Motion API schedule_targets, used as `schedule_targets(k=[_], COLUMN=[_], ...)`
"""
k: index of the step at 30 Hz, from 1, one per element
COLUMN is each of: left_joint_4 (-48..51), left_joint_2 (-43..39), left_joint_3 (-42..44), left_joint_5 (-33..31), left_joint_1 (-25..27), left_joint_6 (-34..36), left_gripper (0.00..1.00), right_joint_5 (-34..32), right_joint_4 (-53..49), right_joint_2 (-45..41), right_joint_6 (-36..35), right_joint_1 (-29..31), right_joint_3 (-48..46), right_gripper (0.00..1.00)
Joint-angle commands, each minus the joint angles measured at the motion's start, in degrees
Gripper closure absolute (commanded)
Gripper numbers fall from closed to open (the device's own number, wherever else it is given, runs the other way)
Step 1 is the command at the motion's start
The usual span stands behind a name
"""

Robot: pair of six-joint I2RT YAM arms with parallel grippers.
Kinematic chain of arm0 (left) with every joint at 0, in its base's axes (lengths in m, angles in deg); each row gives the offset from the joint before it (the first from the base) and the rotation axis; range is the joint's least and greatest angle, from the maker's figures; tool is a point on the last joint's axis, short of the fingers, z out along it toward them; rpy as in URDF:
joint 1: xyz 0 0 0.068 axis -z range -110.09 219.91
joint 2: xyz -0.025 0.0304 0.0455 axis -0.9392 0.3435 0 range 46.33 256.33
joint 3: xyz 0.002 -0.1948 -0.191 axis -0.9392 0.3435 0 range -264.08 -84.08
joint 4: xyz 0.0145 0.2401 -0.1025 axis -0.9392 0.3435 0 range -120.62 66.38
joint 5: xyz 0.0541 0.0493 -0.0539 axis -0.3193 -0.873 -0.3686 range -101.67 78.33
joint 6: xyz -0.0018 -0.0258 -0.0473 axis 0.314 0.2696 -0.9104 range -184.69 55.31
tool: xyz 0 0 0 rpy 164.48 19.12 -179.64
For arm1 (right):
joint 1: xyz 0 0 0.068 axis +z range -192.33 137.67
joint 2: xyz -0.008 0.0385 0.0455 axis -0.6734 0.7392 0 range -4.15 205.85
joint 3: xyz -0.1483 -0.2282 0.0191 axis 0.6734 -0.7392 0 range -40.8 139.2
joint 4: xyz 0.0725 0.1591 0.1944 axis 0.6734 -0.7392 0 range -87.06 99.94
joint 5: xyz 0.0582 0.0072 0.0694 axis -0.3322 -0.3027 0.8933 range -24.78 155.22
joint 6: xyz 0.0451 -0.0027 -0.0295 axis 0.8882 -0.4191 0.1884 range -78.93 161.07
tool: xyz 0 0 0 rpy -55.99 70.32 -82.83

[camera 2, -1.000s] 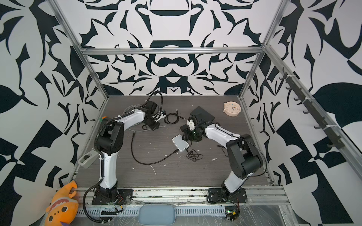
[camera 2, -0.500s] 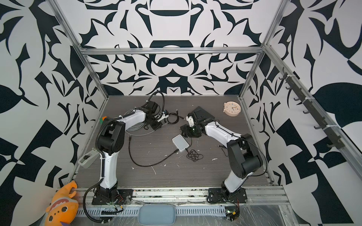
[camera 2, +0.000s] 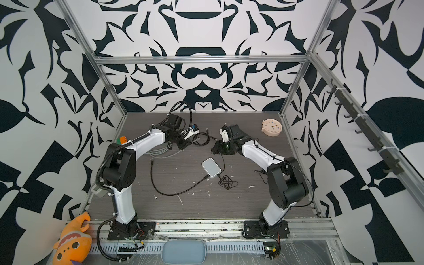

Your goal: Insert the plug into the switch port

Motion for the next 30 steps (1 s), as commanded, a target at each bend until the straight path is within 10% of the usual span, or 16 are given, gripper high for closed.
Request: schedule_targets(k=[1, 16, 30], left_joint_4=[0.1, -7.7, -9.3], left_joint_2=[-1.3, 0.3, 0.5], left_joint_3=[1.5, 6.5, 6.9], left_joint_5=[0.8, 1.8, 3.9], left_joint_1=[0.3, 5.5, 5.5], left_joint_6=[1.8, -0.5, -0.9], left_gripper=[0.97, 0.97, 0.97], right_joint_5=[-2.2, -2.9, 4.8], right_joint_4=[2.4, -4.5, 3.3], right_joint_2=[-1.0, -9.1, -4.2], right_joint_6=[2.2, -1.9, 3.7], right_joint_1=[-0.4, -9.9, -4.8], right_joint_3=[2.3, -2.4, -2.1], right_gripper=[0.46, 0.44, 0.50])
